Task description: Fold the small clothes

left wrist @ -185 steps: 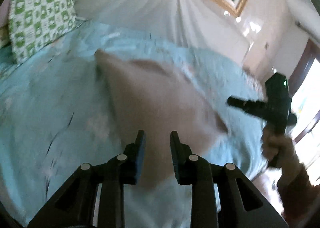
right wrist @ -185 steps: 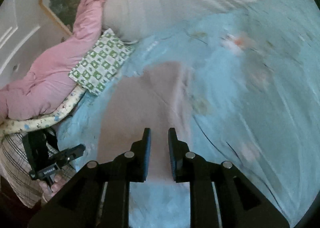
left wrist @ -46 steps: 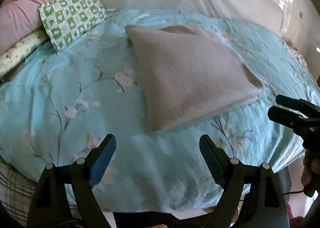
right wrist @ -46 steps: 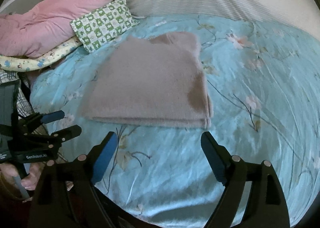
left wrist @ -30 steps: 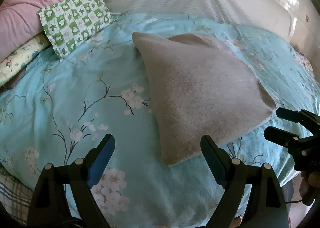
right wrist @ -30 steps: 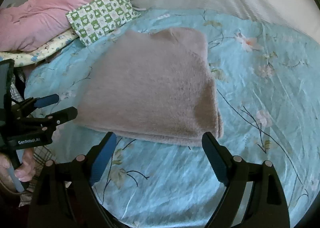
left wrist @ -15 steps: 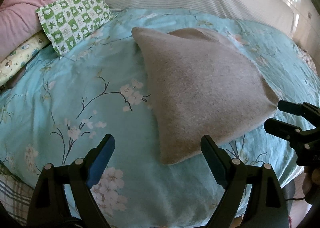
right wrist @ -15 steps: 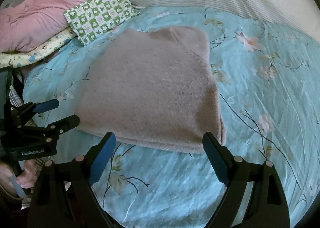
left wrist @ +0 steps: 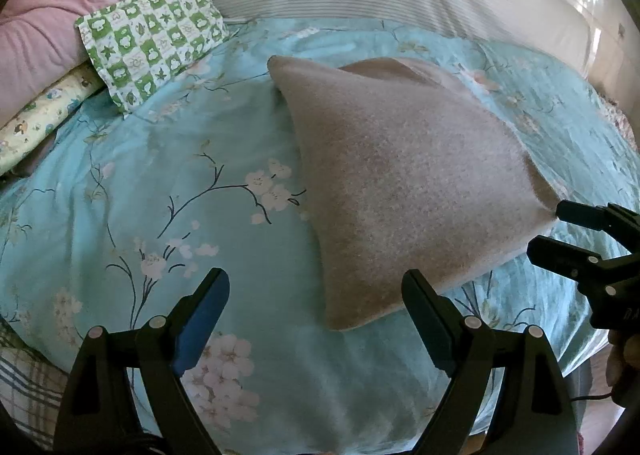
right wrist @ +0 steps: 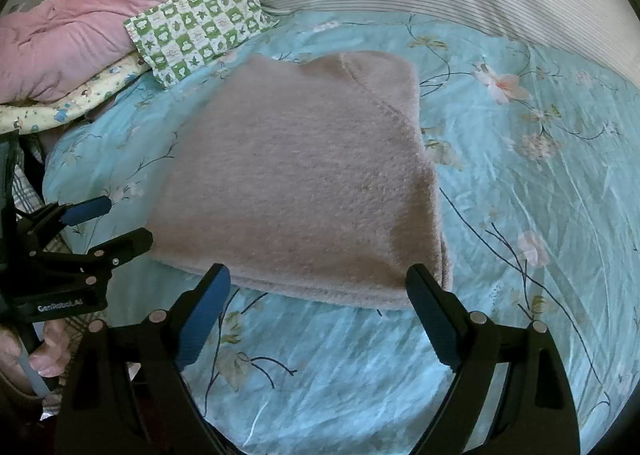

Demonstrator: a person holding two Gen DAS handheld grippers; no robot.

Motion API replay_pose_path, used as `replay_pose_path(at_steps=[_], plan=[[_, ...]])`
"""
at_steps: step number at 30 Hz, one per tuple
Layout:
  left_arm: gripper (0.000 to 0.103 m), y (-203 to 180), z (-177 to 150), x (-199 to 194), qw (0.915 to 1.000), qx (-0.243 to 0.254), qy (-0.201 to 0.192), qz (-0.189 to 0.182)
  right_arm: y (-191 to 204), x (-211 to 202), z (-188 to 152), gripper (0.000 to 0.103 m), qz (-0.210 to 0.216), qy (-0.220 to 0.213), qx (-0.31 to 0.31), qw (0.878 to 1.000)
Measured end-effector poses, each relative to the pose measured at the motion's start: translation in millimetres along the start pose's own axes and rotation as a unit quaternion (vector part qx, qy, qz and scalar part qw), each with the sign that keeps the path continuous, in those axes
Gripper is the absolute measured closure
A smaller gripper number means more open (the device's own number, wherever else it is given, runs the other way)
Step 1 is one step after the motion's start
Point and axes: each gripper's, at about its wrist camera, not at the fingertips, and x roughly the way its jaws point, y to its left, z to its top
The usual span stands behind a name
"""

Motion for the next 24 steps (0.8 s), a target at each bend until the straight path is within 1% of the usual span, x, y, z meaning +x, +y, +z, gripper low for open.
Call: replay_pose_path(at_steps=[12,24], plan=[[0.014,-2.1,0.2,-1.5,1.0,-0.001,-0.003,0.001,-4.2,0.5,4.3,0.013,0.004,-0.001,-0.004,1.0],[0.014,-5.7,0.3,-2.1,1.0,0.0,-0.004,0.002,2.2,1.6,9.7,0.012,0.006,-0.007,0.0,1.0]])
